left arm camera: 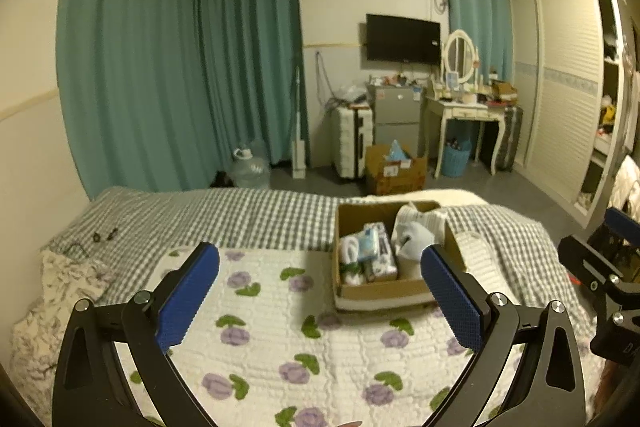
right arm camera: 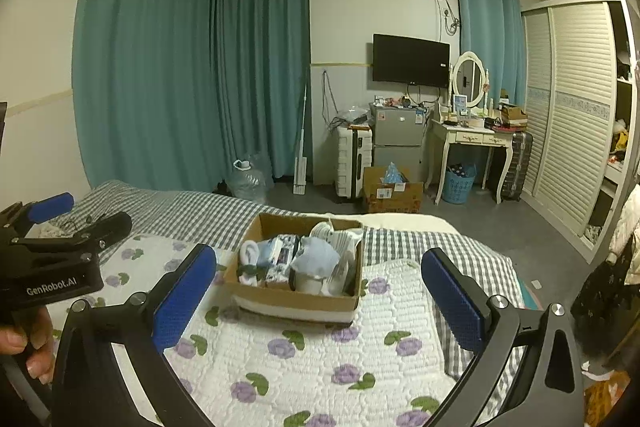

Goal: Organize soft objects

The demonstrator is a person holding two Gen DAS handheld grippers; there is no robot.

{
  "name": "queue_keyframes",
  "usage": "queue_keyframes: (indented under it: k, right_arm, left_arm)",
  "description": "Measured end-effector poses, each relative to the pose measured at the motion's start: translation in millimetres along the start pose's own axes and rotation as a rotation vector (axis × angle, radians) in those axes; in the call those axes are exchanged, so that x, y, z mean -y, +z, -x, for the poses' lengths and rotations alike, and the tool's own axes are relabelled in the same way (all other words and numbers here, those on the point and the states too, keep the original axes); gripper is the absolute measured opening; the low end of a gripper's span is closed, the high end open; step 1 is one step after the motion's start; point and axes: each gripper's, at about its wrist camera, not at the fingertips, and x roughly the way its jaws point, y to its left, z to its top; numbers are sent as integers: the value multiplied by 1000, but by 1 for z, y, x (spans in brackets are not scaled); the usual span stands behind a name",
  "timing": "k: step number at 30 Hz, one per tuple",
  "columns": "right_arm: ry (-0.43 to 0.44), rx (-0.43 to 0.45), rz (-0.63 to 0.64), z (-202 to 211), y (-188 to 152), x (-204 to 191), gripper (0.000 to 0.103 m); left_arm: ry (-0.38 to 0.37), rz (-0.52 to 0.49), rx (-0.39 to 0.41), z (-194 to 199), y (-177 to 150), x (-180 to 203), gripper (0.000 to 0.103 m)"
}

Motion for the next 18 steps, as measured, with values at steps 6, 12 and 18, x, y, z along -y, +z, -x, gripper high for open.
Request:
queue_keyframes:
  k: [6,12,18]
  right_arm:
    - [-2,-28,1,-1,-11,-5,103]
    - [-4,-43,3,-7,-15,-5,103]
    - [-9,-48,7,-9,-17,-6,103]
  left_arm:
    - [2,-20,-17,2,-14,4,103]
    - [4,-20,-16,2,-16,5,103]
    - [6,-22,-24,2,-17,5,103]
